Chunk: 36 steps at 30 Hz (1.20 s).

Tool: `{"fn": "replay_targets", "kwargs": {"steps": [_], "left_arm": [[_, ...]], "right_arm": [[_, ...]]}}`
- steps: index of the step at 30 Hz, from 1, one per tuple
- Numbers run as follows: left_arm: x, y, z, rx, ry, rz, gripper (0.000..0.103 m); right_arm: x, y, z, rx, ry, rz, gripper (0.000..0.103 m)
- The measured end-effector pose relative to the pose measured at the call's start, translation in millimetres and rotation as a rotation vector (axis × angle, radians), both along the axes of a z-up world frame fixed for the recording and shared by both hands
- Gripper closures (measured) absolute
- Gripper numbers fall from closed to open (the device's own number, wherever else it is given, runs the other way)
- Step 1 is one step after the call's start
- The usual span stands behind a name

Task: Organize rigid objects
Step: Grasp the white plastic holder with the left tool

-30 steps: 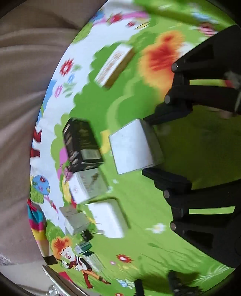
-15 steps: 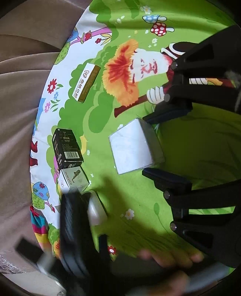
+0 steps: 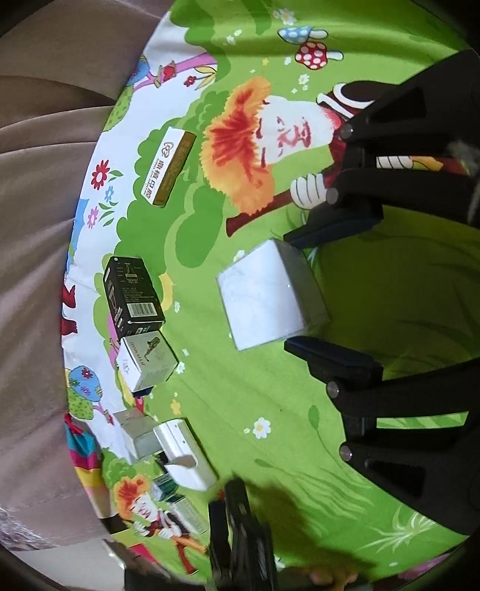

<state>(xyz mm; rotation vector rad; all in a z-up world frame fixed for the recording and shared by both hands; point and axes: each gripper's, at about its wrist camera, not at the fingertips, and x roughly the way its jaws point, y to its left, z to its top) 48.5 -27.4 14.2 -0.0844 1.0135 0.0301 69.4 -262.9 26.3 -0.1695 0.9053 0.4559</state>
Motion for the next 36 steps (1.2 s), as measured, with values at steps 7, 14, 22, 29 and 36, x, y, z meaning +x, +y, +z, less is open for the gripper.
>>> {"fn": "replay_targets", "kwargs": {"steps": [7,14,22,29,36], "left_arm": [[41,-6,-3,0.049,-0.011,-0.020,0.001],[70,-6,-4,0.050,-0.003,-0.269,0.035],[11,-23,-7,0.042,-0.088,-0.164,0.036],[6,-23,-1,0.062,-0.080,-0.129,0.036],[-38,-23,15,-0.043,-0.112,-0.061,0.036]], "right_arm": [[1,-1,0,-0.008,-0.001,-0.010,0.045],[2,-2,-1,-0.001,0.006,-0.019,0.042],[1,-3,-1,0.003,0.006,-0.020,0.042],[1,-2,0,-0.014,-0.002,-0.031,0.047],[-39,-7,17,0.070,-0.074,-0.179,0.092]]}}
